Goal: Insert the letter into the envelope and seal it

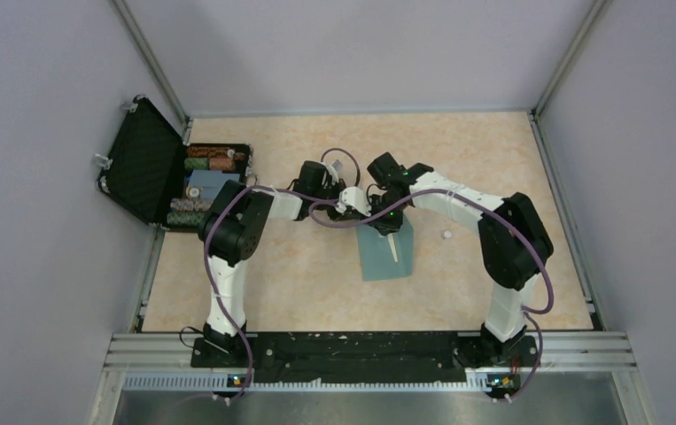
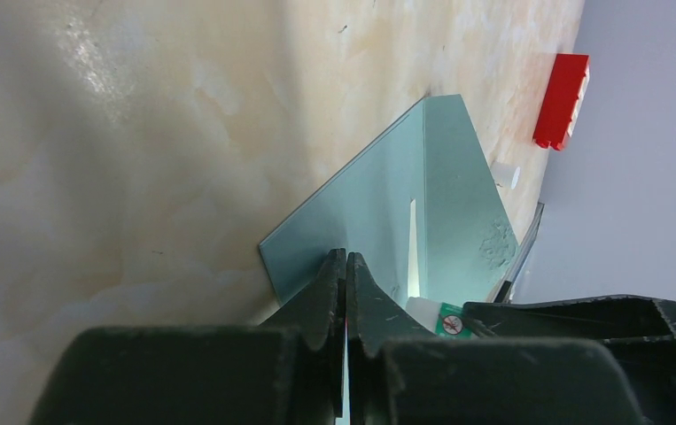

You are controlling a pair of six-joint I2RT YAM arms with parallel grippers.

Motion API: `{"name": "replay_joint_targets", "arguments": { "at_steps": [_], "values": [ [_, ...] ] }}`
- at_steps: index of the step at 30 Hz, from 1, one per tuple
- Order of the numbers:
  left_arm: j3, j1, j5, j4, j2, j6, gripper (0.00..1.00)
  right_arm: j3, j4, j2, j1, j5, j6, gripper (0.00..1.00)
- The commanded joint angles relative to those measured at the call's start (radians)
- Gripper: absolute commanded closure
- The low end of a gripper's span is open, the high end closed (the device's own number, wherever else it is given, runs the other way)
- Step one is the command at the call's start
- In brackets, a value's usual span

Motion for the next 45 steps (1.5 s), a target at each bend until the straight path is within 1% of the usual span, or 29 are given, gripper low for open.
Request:
{"name": "replay_joint_targets", "arguments": {
  "at_steps": [1, 12, 23, 34, 40, 45],
  "values": [
    [-0.026, 0.005, -0.098, -0.059, 0.022, 0.031, 1.00, 0.062, -0.001, 0.029, 0.032, 0.010, -0.043, 1.00],
    [-0.033, 0.006, -0.108, -0.077, 0.018, 0.041, 1.00, 0.124, -0.104, 0.122, 0.061, 0.077, -0.045, 1.00],
    [-0.025, 0.007, -0.112, -0.081, 0.026, 0.045, 1.00, 0.215, -0.257, 0.192, 0.072, 0.036, -0.028, 1.00],
    [-0.015, 0.007, -0.115, -0.091, 0.028, 0.050, 1.00, 0.227, -0.331, 0.189, 0.087, -0.017, -0.041, 1.00],
    [-0.013, 0.006, -0.117, -0.095, 0.030, 0.051, 1.00, 0.222, -0.322, 0.175, 0.091, -0.033, -0.033, 1.00],
    [-0.014, 0.006, -0.116, -0.099, 0.027, 0.052, 1.00, 0.195, -0.218, 0.162, 0.091, 0.034, 0.004, 1.00]
  ]
}}
